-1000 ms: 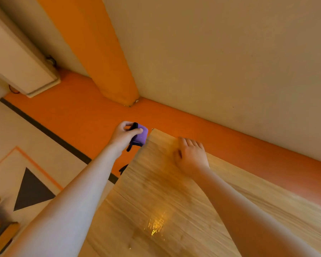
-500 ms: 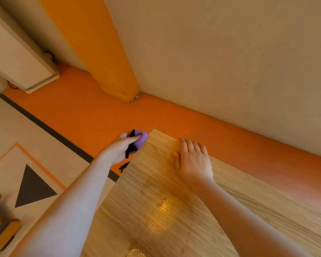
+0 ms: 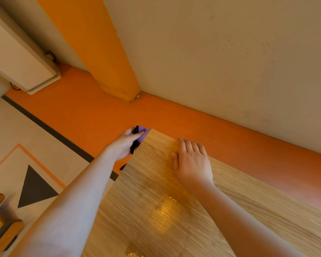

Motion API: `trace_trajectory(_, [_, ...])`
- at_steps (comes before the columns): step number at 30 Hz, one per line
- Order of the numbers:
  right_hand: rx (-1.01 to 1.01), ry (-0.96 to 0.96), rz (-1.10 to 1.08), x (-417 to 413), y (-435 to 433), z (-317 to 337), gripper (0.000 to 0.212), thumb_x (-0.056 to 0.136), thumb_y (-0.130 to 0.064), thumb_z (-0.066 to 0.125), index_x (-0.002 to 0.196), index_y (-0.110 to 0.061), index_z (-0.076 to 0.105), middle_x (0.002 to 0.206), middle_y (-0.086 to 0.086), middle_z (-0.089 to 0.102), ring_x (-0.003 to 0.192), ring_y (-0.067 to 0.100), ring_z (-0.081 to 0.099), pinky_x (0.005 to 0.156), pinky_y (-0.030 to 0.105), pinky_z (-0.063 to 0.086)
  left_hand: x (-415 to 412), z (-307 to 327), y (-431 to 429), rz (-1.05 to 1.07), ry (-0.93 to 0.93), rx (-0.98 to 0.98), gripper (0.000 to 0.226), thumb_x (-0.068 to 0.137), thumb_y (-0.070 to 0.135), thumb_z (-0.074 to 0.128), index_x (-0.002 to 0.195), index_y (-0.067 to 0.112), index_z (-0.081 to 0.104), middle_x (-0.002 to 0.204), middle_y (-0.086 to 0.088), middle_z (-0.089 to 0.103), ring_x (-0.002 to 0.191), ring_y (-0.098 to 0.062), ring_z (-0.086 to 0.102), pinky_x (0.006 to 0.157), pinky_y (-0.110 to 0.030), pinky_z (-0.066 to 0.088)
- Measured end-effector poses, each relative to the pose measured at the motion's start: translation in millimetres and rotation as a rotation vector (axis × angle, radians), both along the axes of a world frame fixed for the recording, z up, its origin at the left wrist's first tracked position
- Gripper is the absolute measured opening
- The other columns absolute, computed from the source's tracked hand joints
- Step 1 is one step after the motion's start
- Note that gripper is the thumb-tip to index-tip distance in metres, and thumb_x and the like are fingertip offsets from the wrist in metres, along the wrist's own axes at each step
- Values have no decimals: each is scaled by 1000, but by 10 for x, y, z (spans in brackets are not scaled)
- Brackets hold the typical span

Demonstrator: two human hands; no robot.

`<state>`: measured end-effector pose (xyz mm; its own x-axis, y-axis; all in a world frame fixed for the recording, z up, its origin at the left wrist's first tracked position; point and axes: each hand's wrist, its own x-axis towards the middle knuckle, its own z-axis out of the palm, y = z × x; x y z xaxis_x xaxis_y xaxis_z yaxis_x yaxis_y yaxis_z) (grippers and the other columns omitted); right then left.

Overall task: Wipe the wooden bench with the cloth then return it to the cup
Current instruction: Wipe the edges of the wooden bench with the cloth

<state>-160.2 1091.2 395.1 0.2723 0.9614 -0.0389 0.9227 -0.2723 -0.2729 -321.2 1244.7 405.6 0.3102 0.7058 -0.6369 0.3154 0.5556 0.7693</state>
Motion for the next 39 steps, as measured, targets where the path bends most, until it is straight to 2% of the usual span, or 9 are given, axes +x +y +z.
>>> trace_trajectory(5, [8,0,-5,12,21,-20,55,94,-40,23,128,-7,52,118,9,64,108,27,60,97,41,42,11,-21,-7,17,-8,13,22,98,15,52,118,13,60,108,-9,67,94,-23,62,76,-33,49])
trace_trajectory(10, [7,-2,1,19,6,-32,55,94,-40,22,130,-7,50,120,9,63,109,27,58,99,41,41,139,-8,-25,30,-27,71,18,98,17,52,111,15,64,97,-4,70,85,-18,64,67,-27,50])
trace_trajectory(14, [-5,-1,23,5,-7,-39,58,95,-40,17,134,-7,44,126,10,58,115,28,54,102,40,36,-72,29,-179,-2,51,151,19,99,13,50,111,16,64,103,-2,66,96,-17,60,77,-27,47])
trace_trajectory(21, [-10,5,29,21,6,-54,61,94,-41,12,136,-7,42,128,10,57,117,30,52,103,41,35,-201,90,-286,22,50,235,21,93,9,59,110,20,63,111,0,64,100,-16,59,78,-25,49])
trace_trajectory(25, [-14,0,30,39,12,-57,63,93,-42,11,137,-8,41,129,10,56,119,30,51,104,41,34,133,84,-98,26,-17,289,17,93,7,58,105,18,63,103,0,66,92,-14,62,67,-19,52])
trace_trajectory(29, [-22,-6,41,28,3,-53,65,92,-43,8,138,-8,39,131,10,54,121,29,49,105,40,33,55,79,-150,46,-26,252,19,91,6,61,106,18,64,107,-3,66,98,-18,62,78,-26,51])
trace_trajectory(33, [-40,-4,50,26,-8,-35,67,92,-43,6,140,-8,37,133,10,53,123,30,48,106,41,32,-416,105,-490,92,11,141,21,91,6,60,108,17,64,111,-2,66,103,-16,61,85,-26,48])
trace_trajectory(37, [-61,16,49,23,-17,-4,56,99,-39,16,142,-7,33,136,11,50,126,30,44,107,40,29,-701,133,-662,101,73,102,20,92,7,59,108,17,64,106,-1,66,96,-14,60,70,-20,49])
trace_trajectory(39, [-64,17,51,36,-18,18,54,100,-39,20,143,-8,31,137,11,49,127,30,42,107,40,28,-592,140,-603,82,93,119,17,93,8,58,104,18,65,103,-1,66,96,-15,59,72,-21,47])
